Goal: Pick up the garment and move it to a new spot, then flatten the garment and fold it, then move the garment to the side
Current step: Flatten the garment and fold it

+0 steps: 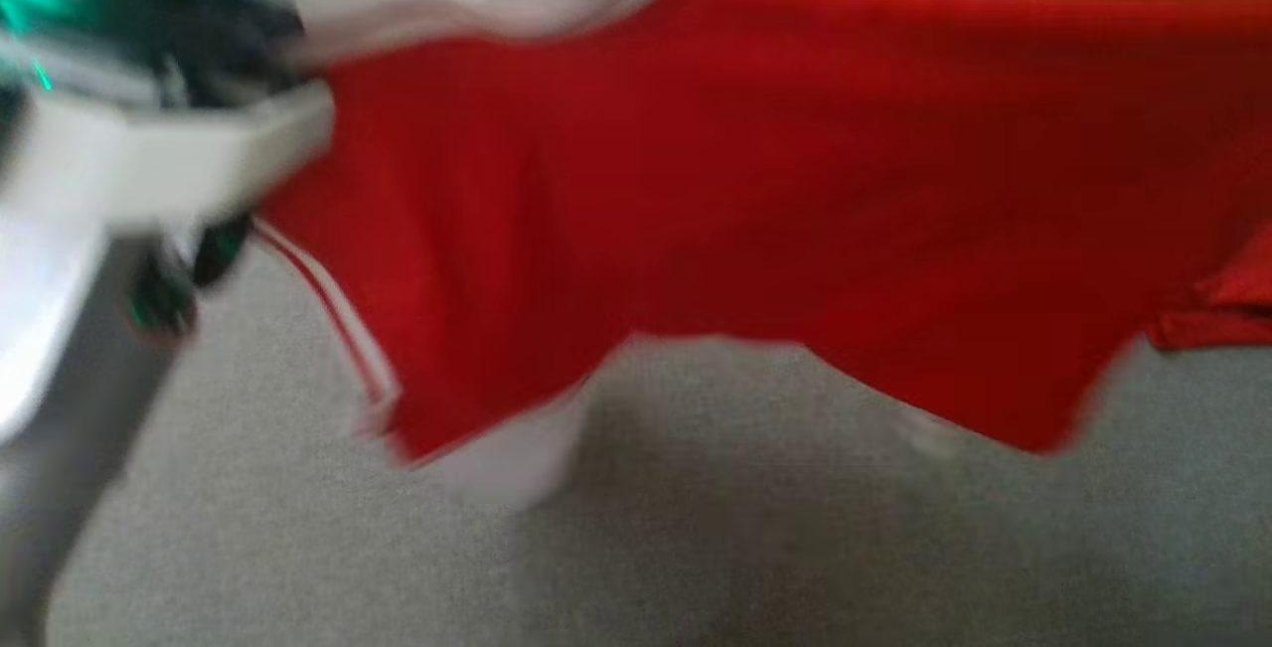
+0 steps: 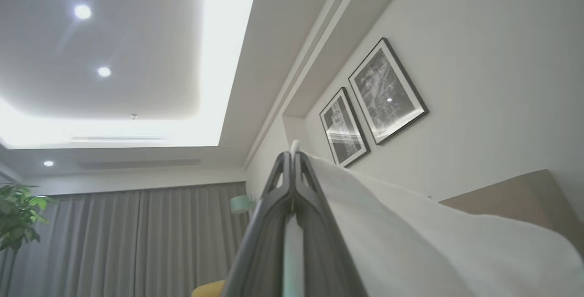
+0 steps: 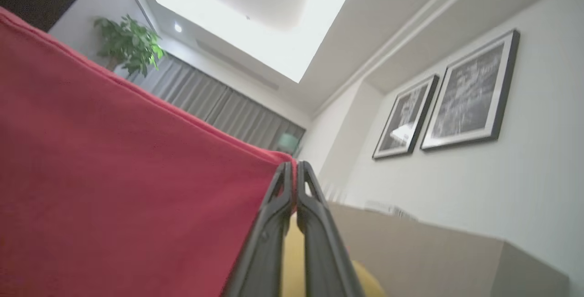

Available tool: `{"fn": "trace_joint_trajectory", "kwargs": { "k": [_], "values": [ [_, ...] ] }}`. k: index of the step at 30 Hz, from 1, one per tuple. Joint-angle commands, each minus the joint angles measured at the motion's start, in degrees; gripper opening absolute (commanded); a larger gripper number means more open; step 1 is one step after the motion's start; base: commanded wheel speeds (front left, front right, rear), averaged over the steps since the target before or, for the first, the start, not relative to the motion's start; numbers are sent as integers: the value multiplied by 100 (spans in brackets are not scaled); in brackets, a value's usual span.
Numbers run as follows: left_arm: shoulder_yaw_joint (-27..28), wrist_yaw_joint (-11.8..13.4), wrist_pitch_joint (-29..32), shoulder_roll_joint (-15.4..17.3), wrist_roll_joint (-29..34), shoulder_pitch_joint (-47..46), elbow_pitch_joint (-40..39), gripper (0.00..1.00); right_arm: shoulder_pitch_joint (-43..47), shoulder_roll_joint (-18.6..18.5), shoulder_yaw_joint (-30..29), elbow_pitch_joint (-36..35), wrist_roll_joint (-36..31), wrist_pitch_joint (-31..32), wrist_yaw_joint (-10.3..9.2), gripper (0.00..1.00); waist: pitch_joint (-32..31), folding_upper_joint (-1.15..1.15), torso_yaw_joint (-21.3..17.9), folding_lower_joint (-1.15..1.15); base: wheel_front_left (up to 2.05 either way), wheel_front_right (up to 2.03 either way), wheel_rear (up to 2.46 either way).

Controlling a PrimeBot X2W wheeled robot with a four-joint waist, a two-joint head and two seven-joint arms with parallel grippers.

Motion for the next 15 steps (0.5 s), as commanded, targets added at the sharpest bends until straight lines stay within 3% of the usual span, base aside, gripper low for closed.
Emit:
{"fn": "trace_joint_trajectory", "kwargs": {
  "k": [1, 8, 11, 15],
  "values": [
    [337, -66, 106, 172, -68, -520, 16, 0, -505, -316, 201, -72, 145, -27, -4, 0, 96, 0, -39, 1, 0, 0, 0],
    [190, -720, 509, -88, -273, -1961, 1346, 0, -2739, -1338, 1488, 1368, 811, 43, -4, 0, 824, 0, 21, 1, 0, 0, 0],
    [62, -958, 557, -260, -237, -2503, 2127, 0, -3647, -1453, 2019, 2104, 993, 36, -4, 0, 1296, 0, 127, 1, 0, 0, 0],
    [-22, -1221, 333, -559, -153, -3242, 3143, 0, -4658, -1294, 2347, 2914, 1108, -11, -4, 0, 1882, 0, 254, 1, 0, 0, 0]
  ]
}}
